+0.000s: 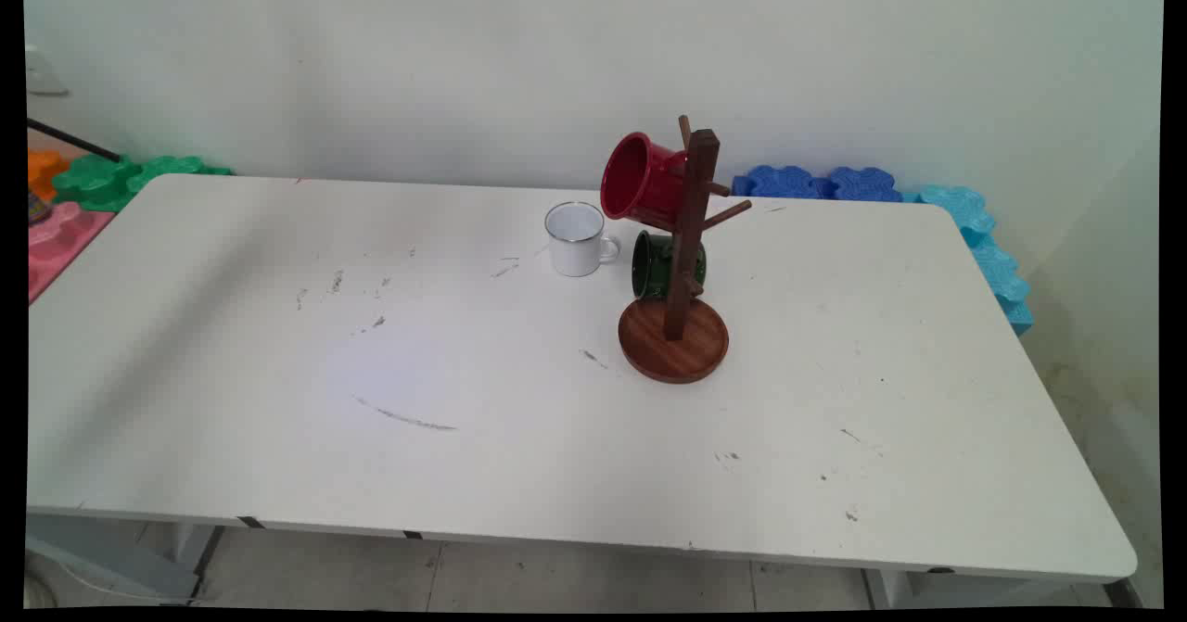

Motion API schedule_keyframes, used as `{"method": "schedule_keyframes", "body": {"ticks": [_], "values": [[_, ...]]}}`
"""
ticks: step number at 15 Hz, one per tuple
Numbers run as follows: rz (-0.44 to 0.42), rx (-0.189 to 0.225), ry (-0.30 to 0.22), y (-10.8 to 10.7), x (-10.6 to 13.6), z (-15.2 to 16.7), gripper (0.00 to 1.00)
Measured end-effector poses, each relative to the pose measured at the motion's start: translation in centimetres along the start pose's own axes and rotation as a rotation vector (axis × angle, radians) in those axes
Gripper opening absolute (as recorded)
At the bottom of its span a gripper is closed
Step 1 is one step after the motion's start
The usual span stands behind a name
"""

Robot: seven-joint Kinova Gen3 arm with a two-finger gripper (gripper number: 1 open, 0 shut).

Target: Pick up the red mug from the rack

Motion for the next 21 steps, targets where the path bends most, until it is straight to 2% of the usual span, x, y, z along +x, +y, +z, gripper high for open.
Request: {"method": "schedule_keyframes", "body": {"ticks": [11,21], "values": [[0.034,0.006,-0.089,-0.6,0.0,3.2,1.0],[0.126,0.04,-0.199,-1.4,-2.2,10.5,1.0]]}}
